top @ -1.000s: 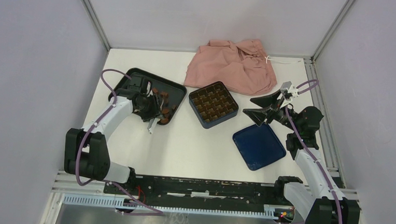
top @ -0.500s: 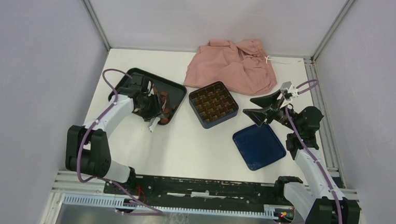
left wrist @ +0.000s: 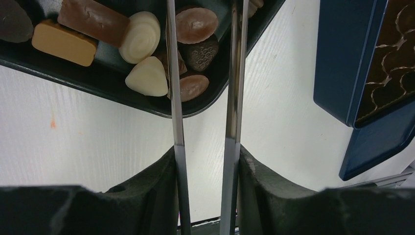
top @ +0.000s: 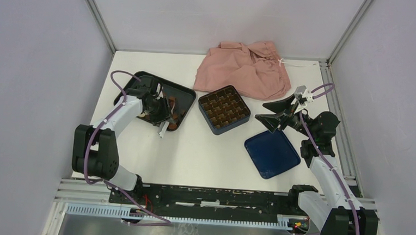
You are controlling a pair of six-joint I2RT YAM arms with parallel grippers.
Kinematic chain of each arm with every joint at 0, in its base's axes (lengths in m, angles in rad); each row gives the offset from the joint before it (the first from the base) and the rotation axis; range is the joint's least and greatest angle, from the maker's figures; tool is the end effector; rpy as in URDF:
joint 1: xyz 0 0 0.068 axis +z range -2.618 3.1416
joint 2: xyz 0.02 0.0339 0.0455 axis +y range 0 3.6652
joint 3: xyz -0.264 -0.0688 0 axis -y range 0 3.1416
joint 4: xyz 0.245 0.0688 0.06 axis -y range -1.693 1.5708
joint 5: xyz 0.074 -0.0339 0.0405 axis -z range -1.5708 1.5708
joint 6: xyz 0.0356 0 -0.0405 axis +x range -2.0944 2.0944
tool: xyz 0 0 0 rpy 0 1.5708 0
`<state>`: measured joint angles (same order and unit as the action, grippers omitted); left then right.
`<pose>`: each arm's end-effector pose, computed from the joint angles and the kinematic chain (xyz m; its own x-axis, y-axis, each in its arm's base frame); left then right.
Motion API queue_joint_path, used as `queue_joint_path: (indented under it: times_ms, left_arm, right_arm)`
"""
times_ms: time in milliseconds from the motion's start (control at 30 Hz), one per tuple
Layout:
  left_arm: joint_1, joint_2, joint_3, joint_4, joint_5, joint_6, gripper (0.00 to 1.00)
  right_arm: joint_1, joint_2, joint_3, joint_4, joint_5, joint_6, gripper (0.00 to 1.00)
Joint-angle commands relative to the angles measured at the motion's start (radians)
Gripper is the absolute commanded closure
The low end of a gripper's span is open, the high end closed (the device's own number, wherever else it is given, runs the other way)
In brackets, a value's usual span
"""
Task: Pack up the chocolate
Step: Adjust the clamp.
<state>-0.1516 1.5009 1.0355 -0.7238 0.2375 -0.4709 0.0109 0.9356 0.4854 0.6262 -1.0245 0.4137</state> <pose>0.2833 -0.0518 0.2197 -0.9235 -0.3050 -0.2328 -0.2082 0.9080 -0.3635 0.2008 0.0326 0.2896 -0.1801 0.2069 -0.9616 -0.8458 0.4665 0.2588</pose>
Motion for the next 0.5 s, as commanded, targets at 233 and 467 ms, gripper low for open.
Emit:
queue_joint_path:
  times_ms: [233,467]
  left_arm:
    - [0.004,-0.002,0.086,-0.047,-0.027,0.068,0.98]
    - [0.004,0.003,0.098,-0.079,-0.069,0.091,0.98]
  right_arm:
    - [-0.003,-0.011,0.020,0.029,-0.018,-0.011,0.28]
    - [-0.003,-0.014,0.021,0.033,-0.020,-0.008,0.28]
